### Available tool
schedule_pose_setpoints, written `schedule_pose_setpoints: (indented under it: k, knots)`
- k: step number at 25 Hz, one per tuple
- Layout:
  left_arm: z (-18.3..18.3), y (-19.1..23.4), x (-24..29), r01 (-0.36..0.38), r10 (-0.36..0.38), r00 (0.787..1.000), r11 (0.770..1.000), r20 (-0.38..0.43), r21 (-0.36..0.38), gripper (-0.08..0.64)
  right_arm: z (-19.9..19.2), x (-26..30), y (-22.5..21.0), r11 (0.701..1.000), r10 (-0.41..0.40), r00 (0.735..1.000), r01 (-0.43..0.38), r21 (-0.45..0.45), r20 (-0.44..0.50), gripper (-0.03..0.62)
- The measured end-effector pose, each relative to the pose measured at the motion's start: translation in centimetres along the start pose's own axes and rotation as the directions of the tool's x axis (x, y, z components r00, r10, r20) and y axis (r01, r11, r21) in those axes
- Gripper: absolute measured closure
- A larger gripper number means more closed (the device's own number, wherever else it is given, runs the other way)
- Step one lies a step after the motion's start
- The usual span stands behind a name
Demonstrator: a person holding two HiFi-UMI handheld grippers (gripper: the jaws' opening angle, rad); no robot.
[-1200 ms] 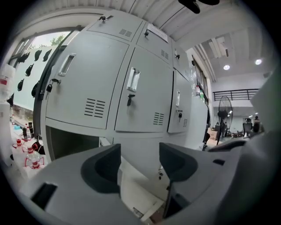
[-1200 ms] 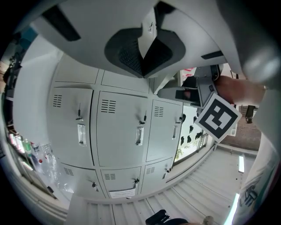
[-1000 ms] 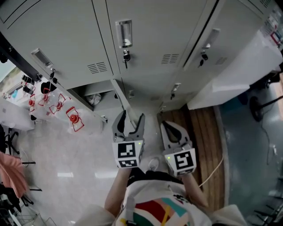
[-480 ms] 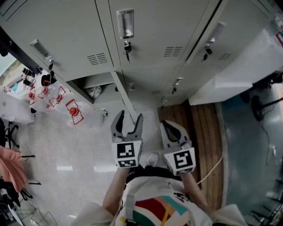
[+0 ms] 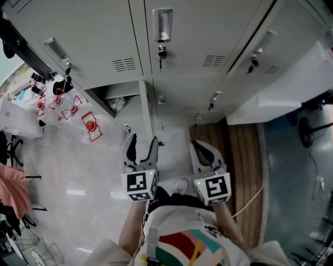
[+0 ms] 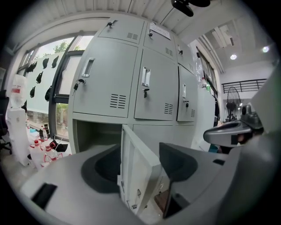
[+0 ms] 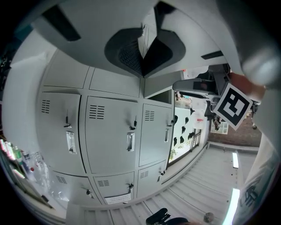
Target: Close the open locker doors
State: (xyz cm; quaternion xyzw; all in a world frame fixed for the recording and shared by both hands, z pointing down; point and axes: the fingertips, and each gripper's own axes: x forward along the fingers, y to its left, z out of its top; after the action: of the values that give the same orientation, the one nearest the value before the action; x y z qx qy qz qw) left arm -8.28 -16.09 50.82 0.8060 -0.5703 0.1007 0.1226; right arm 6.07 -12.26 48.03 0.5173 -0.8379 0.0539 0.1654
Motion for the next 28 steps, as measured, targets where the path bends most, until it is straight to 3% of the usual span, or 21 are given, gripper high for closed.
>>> schedule_pose_setpoints:
  k: [14, 19, 28]
  knots:
    - [-0.1, 9.8, -2.7, -0.158, 0.158, 0.987, 0.987, -0.003, -0.017, 0.302, 1.9, 4.7, 4.7, 0.997, 0.077, 0.997, -0.077, -0.003, 0.004, 0.588]
    - [-3.2, 14.0, -1.9, -0.217, 0.219, 0.964, 0.976, -0.151, 0.031, 0.302, 2.7, 7.1, 6.9, 0.995, 0.101, 0.995, -0.101, -0.007, 0.000, 0.588]
    - [-4.5, 20.2, -0.5, -0.236, 0.233, 0.957, 0.972, -0.174, 0.005, 0.304, 4.6, 11.3, 8.7, 0.997, 0.075, 0.997, -0.076, -0.012, -0.021, 0.588]
